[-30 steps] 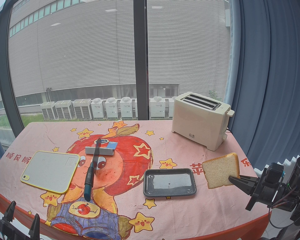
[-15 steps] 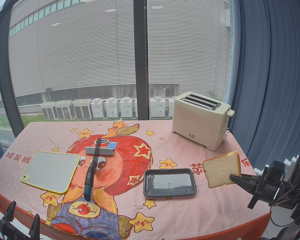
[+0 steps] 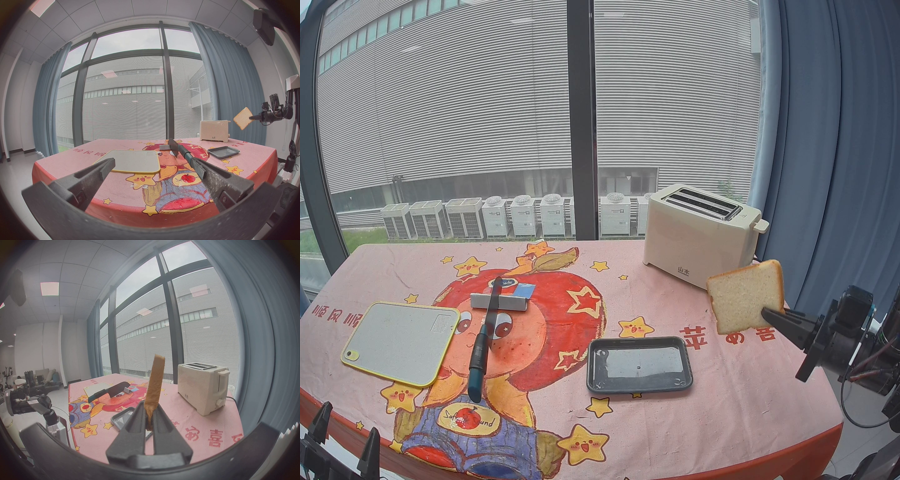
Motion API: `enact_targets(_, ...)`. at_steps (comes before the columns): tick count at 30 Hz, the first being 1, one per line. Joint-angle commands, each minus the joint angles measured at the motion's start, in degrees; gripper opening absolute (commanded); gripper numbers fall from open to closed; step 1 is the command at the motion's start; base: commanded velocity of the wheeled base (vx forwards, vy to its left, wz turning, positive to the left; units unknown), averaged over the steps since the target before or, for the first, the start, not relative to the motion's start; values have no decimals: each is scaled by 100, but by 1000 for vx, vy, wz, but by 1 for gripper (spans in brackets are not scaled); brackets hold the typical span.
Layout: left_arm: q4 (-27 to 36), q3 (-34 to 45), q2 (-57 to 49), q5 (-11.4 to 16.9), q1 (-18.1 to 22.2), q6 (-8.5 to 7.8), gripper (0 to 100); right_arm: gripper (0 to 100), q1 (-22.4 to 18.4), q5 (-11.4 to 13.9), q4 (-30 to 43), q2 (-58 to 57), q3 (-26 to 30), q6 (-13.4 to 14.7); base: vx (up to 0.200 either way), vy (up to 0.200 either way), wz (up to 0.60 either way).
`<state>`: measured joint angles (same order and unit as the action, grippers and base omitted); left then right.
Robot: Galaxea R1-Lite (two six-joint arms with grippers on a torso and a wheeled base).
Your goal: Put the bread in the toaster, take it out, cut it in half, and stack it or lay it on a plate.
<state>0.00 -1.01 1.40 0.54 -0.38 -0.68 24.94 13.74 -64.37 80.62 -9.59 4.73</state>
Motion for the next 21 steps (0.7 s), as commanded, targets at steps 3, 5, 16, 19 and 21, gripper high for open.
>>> enact_targets(3, 0, 92, 0, -1, 3, -2, 100, 0, -297, 129, 21, 349, -412, -95, 0, 0, 0)
enact_targets(5, 0, 92, 0, -1, 3, -2, 100, 0, -376, 208, 21, 393, -429, -218, 0, 0, 0)
enact_targets(16, 0, 92, 0, -1, 3, -2, 100, 0, -754, 630, -50, 850, -781, -877, 0, 0, 0)
enact_targets(19, 0, 92, 0, -1, 3, -2, 100, 0, -982, 885, -50, 938, -878, -1123, 0, 0, 0)
enact_targets(21, 0, 92, 0, -1, 3, -2, 100, 0, -1062, 973, -58, 1053, -974, -1246, 0, 0, 0)
